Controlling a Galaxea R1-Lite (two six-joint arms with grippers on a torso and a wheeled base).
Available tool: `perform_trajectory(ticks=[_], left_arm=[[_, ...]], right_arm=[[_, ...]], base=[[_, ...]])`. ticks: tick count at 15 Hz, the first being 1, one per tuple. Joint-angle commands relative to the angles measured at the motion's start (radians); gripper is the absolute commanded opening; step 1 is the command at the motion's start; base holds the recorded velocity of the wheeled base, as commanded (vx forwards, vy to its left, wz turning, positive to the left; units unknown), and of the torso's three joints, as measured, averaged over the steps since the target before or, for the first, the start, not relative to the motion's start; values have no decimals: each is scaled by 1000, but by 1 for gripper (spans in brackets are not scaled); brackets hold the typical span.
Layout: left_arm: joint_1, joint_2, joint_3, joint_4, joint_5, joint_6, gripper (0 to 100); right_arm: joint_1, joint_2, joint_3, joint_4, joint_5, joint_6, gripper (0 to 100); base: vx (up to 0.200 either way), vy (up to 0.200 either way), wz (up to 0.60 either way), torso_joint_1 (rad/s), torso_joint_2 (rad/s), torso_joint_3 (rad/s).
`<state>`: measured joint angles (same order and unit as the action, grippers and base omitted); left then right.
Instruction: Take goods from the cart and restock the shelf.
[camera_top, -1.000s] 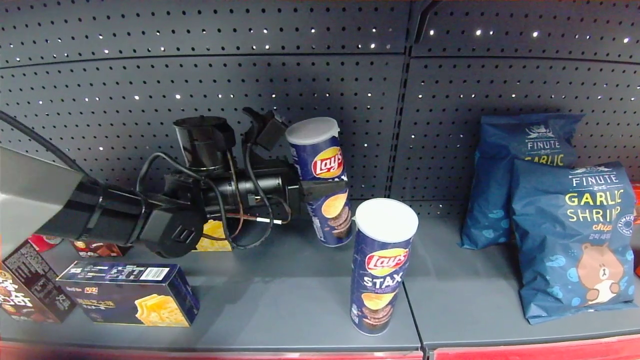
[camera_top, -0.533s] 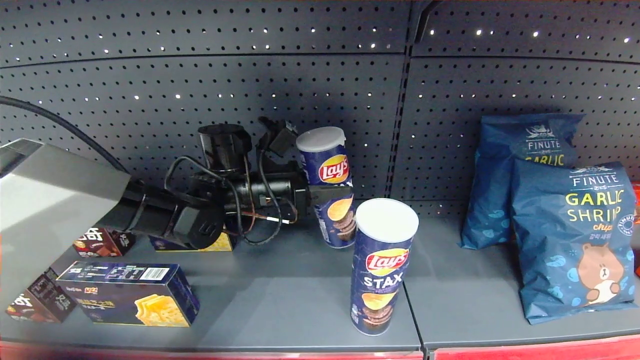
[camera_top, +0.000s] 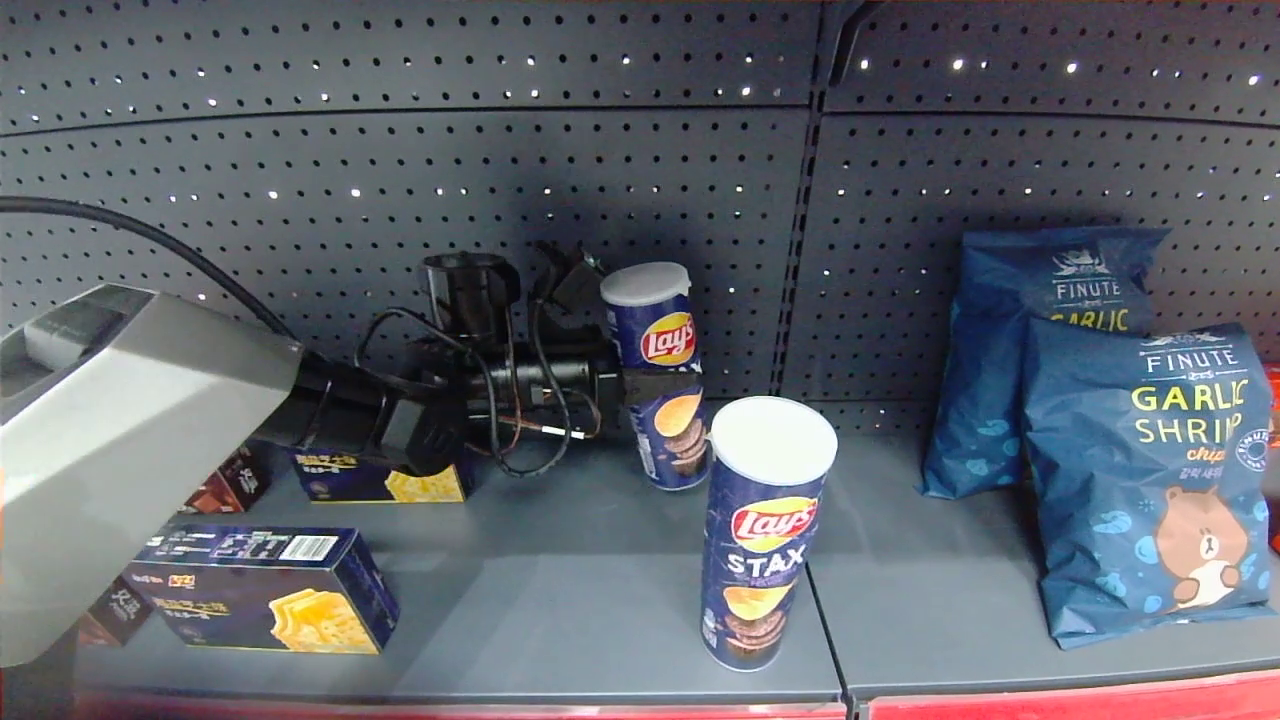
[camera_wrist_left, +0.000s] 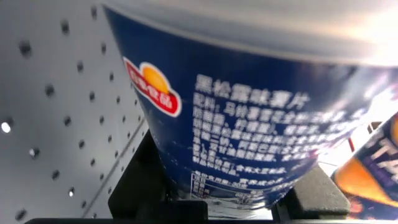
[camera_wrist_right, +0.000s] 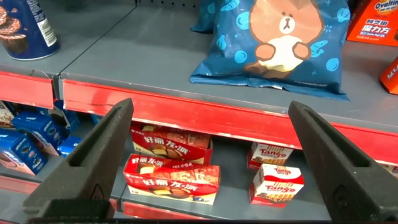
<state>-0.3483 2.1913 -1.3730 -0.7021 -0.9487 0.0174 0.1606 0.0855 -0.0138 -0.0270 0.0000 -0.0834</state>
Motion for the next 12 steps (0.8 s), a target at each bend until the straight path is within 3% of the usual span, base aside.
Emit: perform_trajectory(ticks=[1, 3, 6, 12], left_arm=[[0, 7, 29, 0, 1, 16, 0], [0, 5, 75, -4, 1, 39, 0], [2, 2, 127, -17, 5, 42, 0], [3, 10, 94, -19, 4, 42, 0]], right_arm=[[0, 0, 0, -1, 0, 2, 100], [0, 0, 0, -1, 0, 2, 100], [-1, 2, 0, -1, 0, -1, 100], [-1, 0, 0, -1, 0, -1, 100]], base=[[0, 0, 0, 0, 0, 0], [0, 0, 0, 0, 0, 0], [0, 0, 0, 0, 0, 0], [0, 0, 0, 0, 0, 0]])
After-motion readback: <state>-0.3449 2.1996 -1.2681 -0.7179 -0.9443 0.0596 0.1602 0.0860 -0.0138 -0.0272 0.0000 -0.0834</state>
